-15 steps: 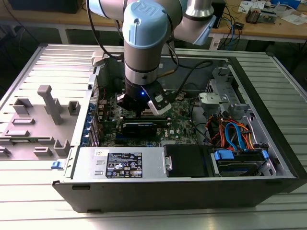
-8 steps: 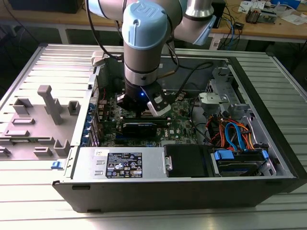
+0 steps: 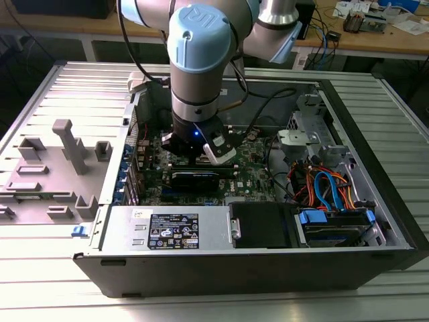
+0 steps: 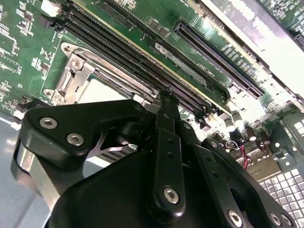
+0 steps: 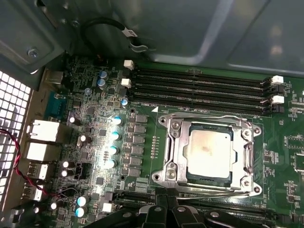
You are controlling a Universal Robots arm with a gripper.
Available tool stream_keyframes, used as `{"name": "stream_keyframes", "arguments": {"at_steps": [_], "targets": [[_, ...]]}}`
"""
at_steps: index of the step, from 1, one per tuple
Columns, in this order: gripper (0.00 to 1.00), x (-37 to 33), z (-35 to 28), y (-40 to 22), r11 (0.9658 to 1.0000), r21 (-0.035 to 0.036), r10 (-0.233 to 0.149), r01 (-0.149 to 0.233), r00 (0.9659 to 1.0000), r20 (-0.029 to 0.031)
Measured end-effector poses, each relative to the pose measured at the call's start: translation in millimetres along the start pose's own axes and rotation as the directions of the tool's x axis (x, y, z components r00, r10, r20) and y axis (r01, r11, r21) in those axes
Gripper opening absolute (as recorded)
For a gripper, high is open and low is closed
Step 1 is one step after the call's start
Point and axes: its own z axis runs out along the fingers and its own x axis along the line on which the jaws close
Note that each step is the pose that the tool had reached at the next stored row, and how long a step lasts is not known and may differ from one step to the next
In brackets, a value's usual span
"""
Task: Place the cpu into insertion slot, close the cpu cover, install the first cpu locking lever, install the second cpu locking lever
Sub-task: 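Install the second cpu locking lever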
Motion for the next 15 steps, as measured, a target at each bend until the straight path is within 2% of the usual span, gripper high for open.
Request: {"name": "stream_keyframes", "arguments": {"at_steps": [1, 6, 8, 13, 15], "targets": [[0.11, 0.5, 0.1, 0.1, 1.0, -0.0047, 0.0, 0.0, 1.0, 0.0005], [0.11, 1.1, 2.0, -0.2, 1.0, -0.0086, 0.0, 0.0, 1.0, 0.0009], [0.11, 2.2, 3.3, -0.3, 0.9999, -0.0135, -0.001, 0.001, 1.0, 0.0016], [0.11, 4.7, 5.4, -0.5, 0.9998, -0.0204, -0.001, 0.001, 1.0, 0.0023], [0.11, 4.9, 6.6, -0.6, 0.9997, -0.0257, -0.001, 0.001, 1.0, 0.003]]}}
